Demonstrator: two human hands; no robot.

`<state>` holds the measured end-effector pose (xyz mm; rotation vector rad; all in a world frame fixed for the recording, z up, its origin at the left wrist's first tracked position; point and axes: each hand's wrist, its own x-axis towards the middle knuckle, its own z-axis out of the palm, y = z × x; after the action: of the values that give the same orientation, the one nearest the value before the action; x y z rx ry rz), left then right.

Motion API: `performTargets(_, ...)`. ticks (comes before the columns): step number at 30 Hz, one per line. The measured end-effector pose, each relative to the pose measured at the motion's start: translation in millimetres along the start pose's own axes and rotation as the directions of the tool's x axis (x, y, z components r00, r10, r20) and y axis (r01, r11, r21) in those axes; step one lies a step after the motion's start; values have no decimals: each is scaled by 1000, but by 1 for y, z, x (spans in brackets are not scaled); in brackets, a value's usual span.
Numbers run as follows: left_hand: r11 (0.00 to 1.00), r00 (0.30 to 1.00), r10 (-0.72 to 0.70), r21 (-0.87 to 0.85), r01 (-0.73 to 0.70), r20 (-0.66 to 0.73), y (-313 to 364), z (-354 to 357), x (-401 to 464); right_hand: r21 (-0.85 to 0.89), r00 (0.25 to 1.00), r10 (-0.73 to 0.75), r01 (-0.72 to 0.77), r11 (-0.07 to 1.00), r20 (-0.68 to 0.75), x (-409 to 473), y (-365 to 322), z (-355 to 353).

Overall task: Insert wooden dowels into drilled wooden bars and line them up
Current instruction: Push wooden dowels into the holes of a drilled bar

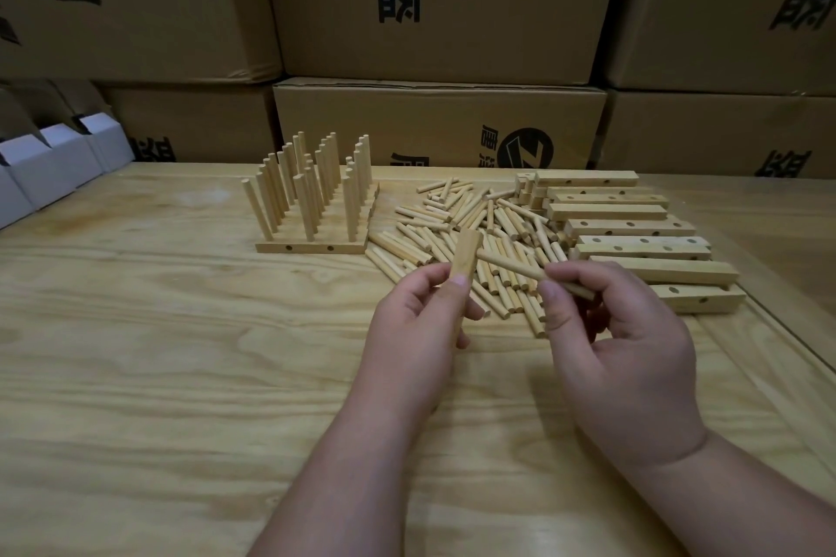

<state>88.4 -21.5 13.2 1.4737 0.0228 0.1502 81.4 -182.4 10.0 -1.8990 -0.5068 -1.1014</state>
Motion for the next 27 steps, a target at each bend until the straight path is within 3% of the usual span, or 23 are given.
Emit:
performTargets(23, 996, 999, -23, 89, 19, 42, 4, -5, -5, 46, 993, 115, -115, 992, 0, 1, 3, -3)
performTargets(27, 995, 998, -40, 91, 36, 40, 3, -7, -5, 130, 973, 230, -231, 964, 24, 1, 3, -2)
